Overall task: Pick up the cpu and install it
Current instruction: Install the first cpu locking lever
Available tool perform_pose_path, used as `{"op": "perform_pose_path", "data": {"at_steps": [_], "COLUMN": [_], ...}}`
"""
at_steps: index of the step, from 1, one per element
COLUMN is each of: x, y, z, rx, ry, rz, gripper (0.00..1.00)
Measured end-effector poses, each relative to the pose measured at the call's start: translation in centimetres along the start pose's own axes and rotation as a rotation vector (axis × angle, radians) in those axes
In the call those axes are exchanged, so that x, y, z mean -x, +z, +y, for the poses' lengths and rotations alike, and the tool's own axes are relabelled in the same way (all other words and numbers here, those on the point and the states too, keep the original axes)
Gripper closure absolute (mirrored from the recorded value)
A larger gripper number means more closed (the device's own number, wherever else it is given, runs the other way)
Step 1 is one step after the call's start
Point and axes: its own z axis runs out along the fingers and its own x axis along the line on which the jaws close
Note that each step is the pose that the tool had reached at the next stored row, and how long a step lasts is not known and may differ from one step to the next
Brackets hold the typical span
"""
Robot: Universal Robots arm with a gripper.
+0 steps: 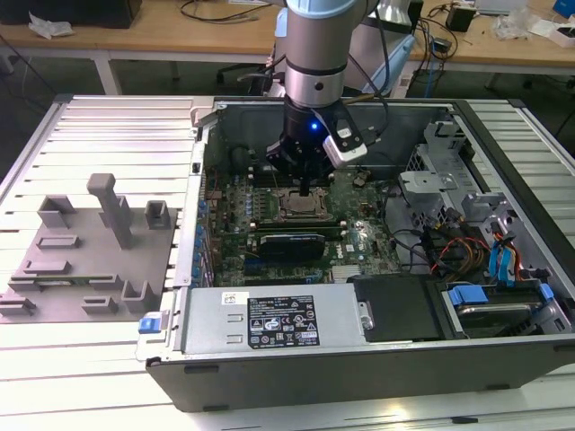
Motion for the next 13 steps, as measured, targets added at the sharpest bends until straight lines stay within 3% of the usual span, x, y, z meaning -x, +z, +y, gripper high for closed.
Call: {"op": "perform_pose_path", "data": {"at_steps": [13], "x": [0.00], "y": [-0.31], "z": [-0.01], "rx": [-0.0001], "ry": [0.000], "rz": [0.0001], "gripper": [0.89]}}
